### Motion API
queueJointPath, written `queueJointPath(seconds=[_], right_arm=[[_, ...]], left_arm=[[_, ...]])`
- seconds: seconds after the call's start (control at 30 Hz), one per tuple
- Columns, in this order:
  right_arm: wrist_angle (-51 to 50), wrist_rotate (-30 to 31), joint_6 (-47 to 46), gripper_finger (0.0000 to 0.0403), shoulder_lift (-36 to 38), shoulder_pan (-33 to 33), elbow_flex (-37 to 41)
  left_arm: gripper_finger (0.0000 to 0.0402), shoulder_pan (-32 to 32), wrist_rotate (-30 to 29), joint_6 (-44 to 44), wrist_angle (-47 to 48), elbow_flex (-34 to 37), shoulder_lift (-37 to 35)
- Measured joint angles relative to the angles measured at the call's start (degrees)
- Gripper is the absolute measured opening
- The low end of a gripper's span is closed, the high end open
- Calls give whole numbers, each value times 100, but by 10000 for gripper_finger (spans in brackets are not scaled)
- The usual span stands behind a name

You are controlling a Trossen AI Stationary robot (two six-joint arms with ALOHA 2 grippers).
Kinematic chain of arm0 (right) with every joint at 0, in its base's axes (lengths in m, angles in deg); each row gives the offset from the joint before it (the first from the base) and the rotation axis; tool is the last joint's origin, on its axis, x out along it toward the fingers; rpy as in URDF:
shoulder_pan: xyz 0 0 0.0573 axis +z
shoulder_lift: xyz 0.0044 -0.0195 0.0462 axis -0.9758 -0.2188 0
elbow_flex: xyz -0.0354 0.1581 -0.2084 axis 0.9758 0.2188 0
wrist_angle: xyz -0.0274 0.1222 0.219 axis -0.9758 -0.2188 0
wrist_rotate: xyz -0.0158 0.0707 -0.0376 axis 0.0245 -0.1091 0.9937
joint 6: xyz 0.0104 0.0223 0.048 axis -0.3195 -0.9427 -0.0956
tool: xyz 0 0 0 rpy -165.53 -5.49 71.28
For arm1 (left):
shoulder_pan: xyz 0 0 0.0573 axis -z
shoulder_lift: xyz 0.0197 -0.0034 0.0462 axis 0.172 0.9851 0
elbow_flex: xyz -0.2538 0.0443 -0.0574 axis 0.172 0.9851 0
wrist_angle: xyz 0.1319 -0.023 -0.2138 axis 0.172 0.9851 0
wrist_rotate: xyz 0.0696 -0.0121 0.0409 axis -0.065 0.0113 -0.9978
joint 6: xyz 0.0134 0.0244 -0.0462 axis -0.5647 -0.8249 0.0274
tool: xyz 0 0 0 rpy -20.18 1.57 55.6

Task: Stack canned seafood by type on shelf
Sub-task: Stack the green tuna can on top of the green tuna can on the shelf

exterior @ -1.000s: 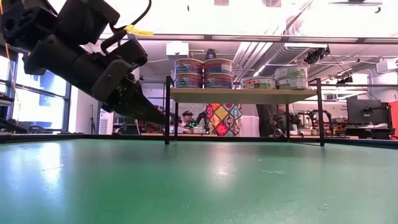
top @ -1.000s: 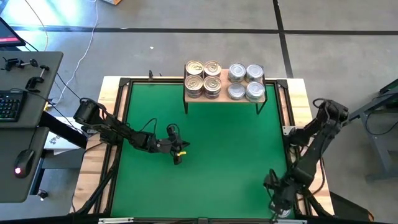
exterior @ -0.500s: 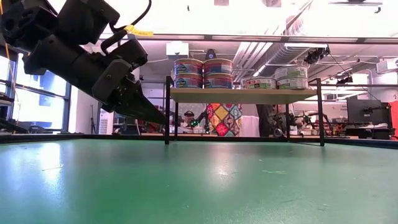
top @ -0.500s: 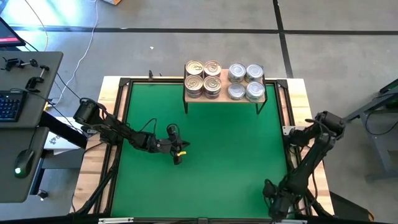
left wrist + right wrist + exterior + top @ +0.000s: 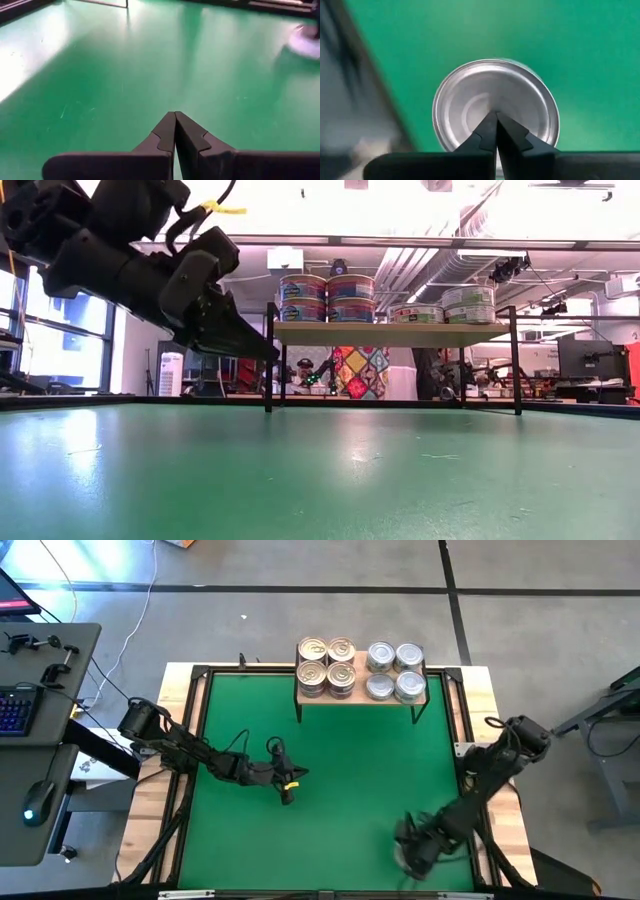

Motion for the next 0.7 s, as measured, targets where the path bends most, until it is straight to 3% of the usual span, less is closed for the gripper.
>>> queueJointPath(seconds=[0.1, 0.27, 0.53, 0.7], right_arm=[[134, 919, 766, 0, -18, -483, 24], [802, 1919, 2121, 0, -68, -1266, 68], [2159, 2527, 4025, 0, -88, -2349, 92], [2787, 2702, 5021, 0, -4, -2647, 83]], left_arm=[[0, 48, 4, -1, -111, 0, 0], [0, 178, 4, -58, -170, -134, 0], [0, 365, 5, -395, -167, -661, 0], [0, 440, 128, -528, 117, -1198, 0]])
